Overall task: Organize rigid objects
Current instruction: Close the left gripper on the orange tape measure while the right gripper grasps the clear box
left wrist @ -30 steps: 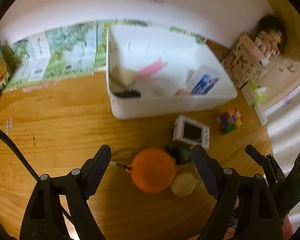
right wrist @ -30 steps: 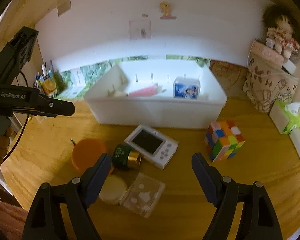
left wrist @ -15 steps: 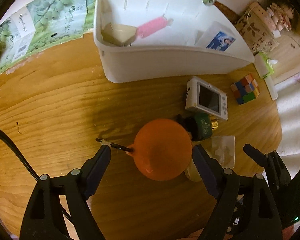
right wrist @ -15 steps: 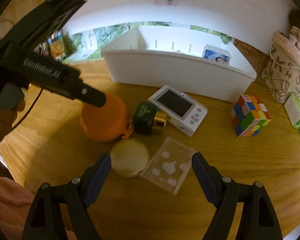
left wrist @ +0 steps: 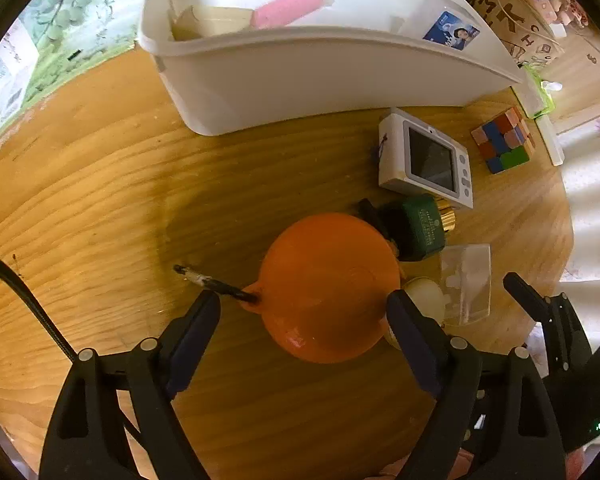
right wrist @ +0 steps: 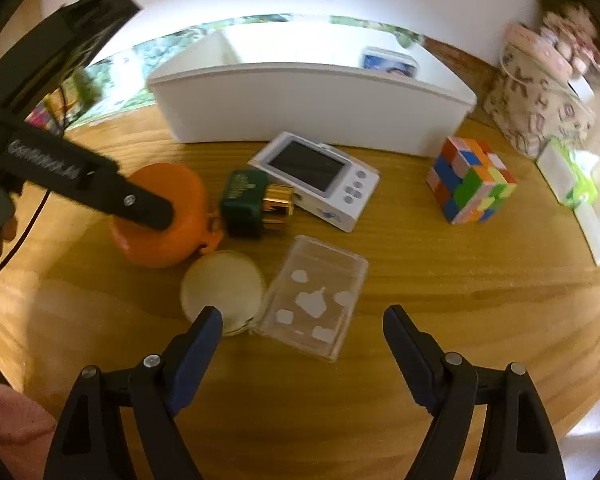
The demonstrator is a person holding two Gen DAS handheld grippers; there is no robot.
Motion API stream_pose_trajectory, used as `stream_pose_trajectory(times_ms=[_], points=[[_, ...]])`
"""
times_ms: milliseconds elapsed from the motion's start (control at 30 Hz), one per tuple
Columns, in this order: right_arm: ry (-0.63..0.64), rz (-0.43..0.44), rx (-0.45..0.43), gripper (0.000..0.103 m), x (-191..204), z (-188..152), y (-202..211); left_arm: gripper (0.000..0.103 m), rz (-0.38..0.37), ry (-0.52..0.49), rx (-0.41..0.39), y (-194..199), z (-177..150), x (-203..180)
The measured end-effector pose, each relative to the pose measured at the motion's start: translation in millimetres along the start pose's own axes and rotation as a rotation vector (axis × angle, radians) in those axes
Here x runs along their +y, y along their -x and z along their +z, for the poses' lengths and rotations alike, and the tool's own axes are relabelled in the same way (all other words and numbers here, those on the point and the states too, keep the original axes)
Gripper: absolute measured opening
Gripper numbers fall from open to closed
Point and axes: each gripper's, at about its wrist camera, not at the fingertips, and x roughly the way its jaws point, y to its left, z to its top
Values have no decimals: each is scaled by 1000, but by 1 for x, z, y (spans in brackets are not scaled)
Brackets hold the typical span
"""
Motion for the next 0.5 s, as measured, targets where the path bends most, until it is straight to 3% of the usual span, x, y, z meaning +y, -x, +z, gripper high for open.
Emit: stream_pose_trajectory(times_ms=[233, 500], points=[[-84, 6, 35, 83, -13, 7, -12, 88, -26, -1, 37, -8, 8, -5], [-133, 40, 56, 83, -17, 10, -17, 89, 24, -14, 96, -23, 21, -20]])
